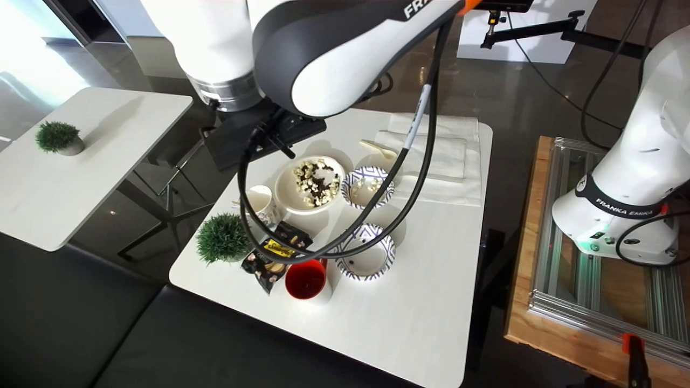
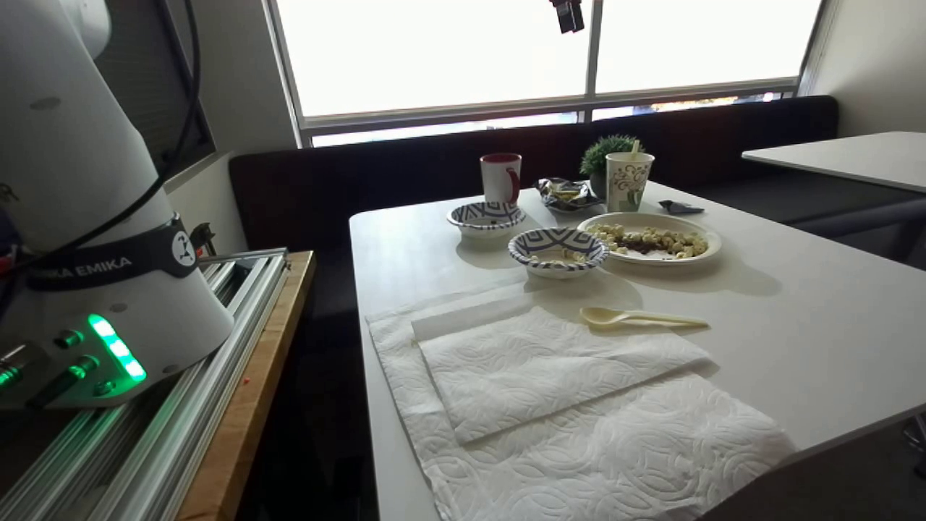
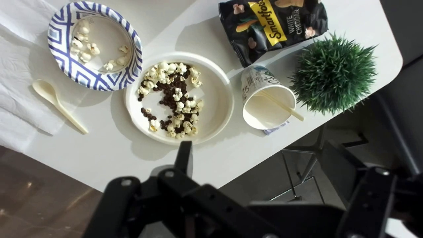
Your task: Place the fork next to the spoon
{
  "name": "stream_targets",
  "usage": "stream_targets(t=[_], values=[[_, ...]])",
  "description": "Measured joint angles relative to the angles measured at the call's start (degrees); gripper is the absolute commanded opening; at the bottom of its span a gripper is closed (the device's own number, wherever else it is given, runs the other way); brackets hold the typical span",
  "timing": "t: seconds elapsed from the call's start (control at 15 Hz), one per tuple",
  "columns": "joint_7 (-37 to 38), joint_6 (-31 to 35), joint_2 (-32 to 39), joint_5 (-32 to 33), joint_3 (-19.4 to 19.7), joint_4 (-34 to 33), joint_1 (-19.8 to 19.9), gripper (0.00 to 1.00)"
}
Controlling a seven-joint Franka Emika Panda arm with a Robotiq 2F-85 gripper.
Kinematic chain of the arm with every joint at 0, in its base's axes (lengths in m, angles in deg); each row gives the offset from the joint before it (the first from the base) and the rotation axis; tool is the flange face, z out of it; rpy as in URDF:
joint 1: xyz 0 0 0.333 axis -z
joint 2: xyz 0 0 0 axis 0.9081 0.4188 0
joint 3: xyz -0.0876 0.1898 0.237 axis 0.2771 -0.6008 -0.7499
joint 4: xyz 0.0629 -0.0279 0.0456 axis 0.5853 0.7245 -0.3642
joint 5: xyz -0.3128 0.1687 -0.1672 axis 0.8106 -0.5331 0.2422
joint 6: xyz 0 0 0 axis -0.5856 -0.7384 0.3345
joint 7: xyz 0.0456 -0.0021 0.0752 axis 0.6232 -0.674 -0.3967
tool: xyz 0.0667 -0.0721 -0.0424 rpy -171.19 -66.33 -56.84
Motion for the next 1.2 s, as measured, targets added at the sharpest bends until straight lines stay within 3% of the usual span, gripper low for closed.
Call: stream_targets(t=[0.67,1.2], values=[[16.79,-4.04,17.94,0.64,7.81,-19.8,-10.57,1.0],[24.39,-7.44,32.89,0.64,15.02,-37.07,-14.38,1.0]])
